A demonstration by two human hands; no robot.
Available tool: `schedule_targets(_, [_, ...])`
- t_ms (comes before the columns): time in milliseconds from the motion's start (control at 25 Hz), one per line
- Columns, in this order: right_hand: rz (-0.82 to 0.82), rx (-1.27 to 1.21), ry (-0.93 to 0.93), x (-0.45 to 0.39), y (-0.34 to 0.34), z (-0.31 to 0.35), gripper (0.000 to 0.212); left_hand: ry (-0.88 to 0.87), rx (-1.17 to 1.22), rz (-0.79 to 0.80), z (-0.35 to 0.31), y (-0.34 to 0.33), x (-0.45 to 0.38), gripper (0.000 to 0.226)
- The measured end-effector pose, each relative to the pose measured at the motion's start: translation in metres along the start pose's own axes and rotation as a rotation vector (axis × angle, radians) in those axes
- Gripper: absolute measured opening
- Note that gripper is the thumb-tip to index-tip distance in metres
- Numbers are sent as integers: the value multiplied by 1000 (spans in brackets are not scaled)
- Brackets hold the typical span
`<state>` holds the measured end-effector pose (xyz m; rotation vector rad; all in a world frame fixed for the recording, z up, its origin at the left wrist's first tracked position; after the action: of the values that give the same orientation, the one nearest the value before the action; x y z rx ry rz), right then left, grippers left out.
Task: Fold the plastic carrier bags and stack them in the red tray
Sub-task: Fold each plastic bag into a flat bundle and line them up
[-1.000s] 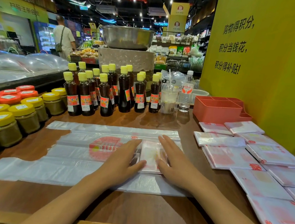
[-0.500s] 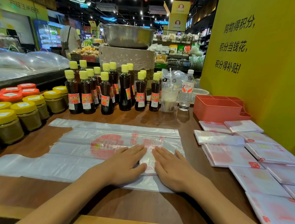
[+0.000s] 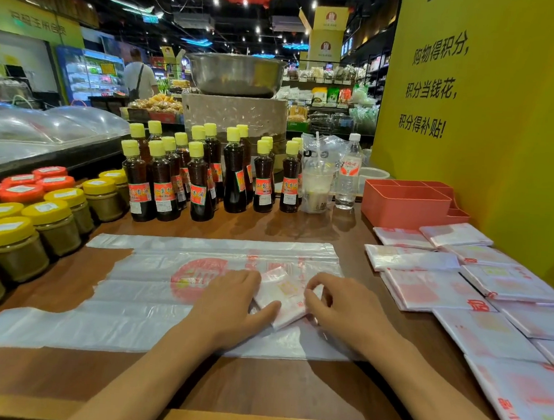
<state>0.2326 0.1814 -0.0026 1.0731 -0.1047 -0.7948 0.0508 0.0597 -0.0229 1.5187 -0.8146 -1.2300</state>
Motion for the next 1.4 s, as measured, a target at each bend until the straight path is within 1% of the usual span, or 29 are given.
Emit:
schedule_targets(80, [54, -82, -40, 2, -3, -2, 24, 2, -30, -36, -1, 3, 0, 44])
schedule_targets(200, [42, -256, -101, -2, 0, -6, 27, -2, 11, -74, 2, 3, 0, 44])
schedule_targets(240, [31, -295, -119, -3, 0, -7, 29, -21, 44, -83, 2, 3, 1, 41])
schedule_targets(320, [-6, -392, -143, -4, -1, -9, 30, -109, 108, -79, -1, 4, 1, 32])
schedule_targets(400, [-64, -522, -168, -5, 0, -12, 30, -209, 158, -54, -7, 6, 2, 28])
schedule_targets(480, [-115, -579, -174, -6, 4, -15, 33, -262, 187, 2, -10, 4, 4, 38])
schedule_targets(560, [-142, -596, -158, -7, 7, -18, 36, -246, 172, 111, -8, -2, 6, 52])
schedule_targets(640, [-154, -615, -152, -7, 6, -21, 40, -230, 139, 185, -6, -5, 7, 58])
schedule_targets(760, [-190, -756, -183, -6, 6, -24, 48, -234, 151, 193, -7, -4, 7, 59])
schedule_targets(840, [-266, -826, -207, -3, 9, -25, 51, -233, 183, 189, -7, -1, 9, 59])
schedule_targets(960, [-398, -865, -247, 2, 28, -32, 45, -231, 105, 217, -6, 2, 7, 62])
schedule_targets(1040, [-433, -836, -254, 10, 52, -40, 39, -229, 49, 233, -15, 5, 2, 74])
schedule_targets(1160, [-464, -734, -246, 29, 100, -66, 39, -267, 101, 219, -52, 10, -4, 97])
schedule_targets(1240, [-481, -704, -301, 48, 129, -97, 39, -318, 120, 211, -85, 10, -10, 103])
schedule_targets(1280, [-483, -690, -338, 58, 142, -114, 39, -344, 119, 199, -101, 10, -13, 99])
schedule_targets(1400, [-488, -676, -472, 91, 174, -161, 32, -416, 104, 163, -147, 13, -20, 64])
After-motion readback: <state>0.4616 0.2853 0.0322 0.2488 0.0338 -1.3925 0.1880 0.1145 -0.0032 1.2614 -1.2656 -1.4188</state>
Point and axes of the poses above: each hand's wrist, its own x-axis away from the middle knuckle, its own y-axis out of the back of the hand, z = x × y, the point moved 2 cm from there along -x, towards the middle knuckle, and after that the axes turned 8 degrees about -x, right-handed, at the moved point
